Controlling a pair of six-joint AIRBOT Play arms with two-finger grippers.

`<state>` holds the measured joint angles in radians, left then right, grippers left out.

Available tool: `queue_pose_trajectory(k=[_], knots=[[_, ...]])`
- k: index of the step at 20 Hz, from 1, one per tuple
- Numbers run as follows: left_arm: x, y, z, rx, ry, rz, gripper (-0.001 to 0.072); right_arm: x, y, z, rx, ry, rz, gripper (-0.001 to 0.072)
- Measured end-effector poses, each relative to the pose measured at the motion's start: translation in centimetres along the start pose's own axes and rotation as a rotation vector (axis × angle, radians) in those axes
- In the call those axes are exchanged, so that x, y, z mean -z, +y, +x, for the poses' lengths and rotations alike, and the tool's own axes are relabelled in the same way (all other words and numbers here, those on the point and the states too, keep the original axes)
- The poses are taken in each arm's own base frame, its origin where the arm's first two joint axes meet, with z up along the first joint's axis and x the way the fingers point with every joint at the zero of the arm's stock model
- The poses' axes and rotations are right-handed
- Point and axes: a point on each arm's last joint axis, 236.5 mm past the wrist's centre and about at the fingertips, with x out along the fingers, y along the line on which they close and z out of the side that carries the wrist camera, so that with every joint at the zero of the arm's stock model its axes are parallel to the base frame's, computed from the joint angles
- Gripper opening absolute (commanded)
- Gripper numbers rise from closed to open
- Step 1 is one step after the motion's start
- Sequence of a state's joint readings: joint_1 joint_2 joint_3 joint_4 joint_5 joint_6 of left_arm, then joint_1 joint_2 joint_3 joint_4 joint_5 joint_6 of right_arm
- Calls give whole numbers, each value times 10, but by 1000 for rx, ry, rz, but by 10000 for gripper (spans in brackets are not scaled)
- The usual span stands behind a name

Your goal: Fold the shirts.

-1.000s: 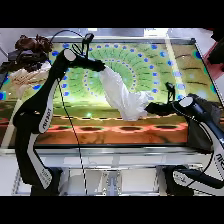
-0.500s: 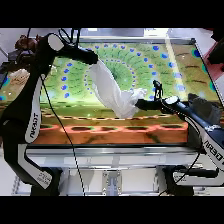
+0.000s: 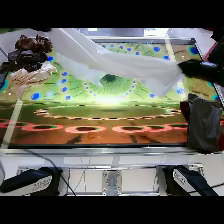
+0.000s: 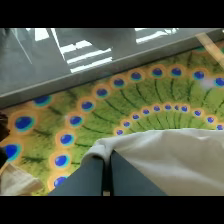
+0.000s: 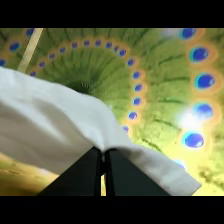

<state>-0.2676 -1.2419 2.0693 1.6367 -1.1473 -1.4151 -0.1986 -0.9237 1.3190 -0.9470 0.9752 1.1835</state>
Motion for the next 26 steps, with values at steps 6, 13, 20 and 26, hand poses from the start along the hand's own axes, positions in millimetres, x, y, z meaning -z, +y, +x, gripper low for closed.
queue_pose_trajectory(k=[6, 13, 20, 26], knots=[[7, 1, -126, 2, 12, -45, 16, -66, 55, -113, 27, -181, -166, 28], [110, 23, -37, -172, 392, 0, 17, 1, 2, -12, -6, 106, 5, 30], [261, 43, 183, -279, 559, -182, 652, 164, -73, 178, 10, 407, 296, 543], [207, 74, 228, -271, 228, -487, 532, 143, -134, 205, 110, 255, 393, 540]])
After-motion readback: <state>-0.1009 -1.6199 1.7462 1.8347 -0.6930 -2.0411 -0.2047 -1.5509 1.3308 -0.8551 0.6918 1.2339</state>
